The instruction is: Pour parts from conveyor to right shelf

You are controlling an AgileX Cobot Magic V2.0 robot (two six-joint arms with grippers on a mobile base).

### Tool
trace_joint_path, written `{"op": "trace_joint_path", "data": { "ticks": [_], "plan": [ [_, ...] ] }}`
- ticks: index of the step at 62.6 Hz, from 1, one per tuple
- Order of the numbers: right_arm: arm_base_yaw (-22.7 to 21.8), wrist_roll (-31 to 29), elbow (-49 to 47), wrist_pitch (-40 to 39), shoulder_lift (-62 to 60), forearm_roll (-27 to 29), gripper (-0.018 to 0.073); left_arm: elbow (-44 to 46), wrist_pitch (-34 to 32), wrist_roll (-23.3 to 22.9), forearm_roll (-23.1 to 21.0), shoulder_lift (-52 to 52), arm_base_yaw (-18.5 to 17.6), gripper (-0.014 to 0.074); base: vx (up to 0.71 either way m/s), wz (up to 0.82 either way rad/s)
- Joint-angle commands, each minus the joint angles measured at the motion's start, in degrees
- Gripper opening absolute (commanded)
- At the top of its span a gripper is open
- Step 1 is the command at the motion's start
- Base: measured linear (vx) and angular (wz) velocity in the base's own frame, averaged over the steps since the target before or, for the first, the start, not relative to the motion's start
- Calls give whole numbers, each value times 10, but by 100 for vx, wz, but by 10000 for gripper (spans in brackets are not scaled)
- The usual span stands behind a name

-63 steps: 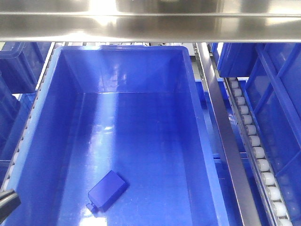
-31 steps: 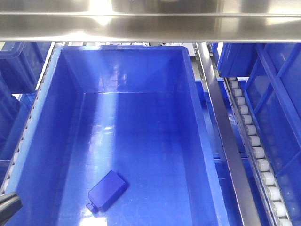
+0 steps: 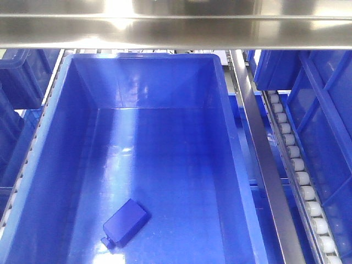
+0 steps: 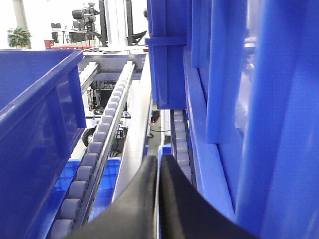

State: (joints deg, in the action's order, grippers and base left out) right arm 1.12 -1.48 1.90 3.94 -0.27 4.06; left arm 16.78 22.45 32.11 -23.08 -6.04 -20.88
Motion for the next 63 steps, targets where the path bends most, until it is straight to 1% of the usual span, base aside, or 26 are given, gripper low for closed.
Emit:
{"op": "trace_joint_path", "data": {
  "ticks": [1, 5, 10, 12, 17, 26, 31, 36, 42, 45, 56, 63],
  "plan": [
    [-2, -4, 9, -43, 9, -3, -9, 14, -46, -66, 46, 9, 49, -7, 0, 0],
    [-2, -4, 9, -43, 9, -3, -9, 2, -55, -129, 90, 20, 87, -7, 0, 0],
    [-2, -4, 9, -43, 9, -3, -9, -26, -87, -203, 133, 28, 125, -7, 0, 0],
    [-2, -4, 9, -43, 9, -3, -9, -41, -104, -229, 146, 29, 137, -7, 0, 0],
    [-2, -4, 9, -43, 9, -3, -9, -82, -152, -272, 176, 32, 159, -7, 0, 0],
    [-2, -4, 9, -43, 9, -3, -9, -162, -246, -287, 214, 32, 170, -7, 0, 0],
    [-2, -4, 9, -43, 9, -3, -9, -200, -300, -304, 225, 33, 178, -7, 0, 0],
    [-2, -4, 9, -43, 9, -3, -9, -202, -273, -326, 243, 49, 193, -7, 0, 0],
    [-2, -4, 9, -43, 9, -3, -9, -202, -259, -332, 258, 80, 210, -7, 0, 0],
    [-2, -4, 9, -43, 9, -3, -9, -202, -259, -334, 263, 77, 220, -7, 0, 0],
    [-2, -4, 9, -43, 9, -3, -9, -202, -234, -338, 265, 77, 245, -7, 0, 0],
    [-2, -4, 9, -43, 9, -3, -9, -202, -232, -338, 265, 77, 246, -7, 0, 0]
  ]
}}
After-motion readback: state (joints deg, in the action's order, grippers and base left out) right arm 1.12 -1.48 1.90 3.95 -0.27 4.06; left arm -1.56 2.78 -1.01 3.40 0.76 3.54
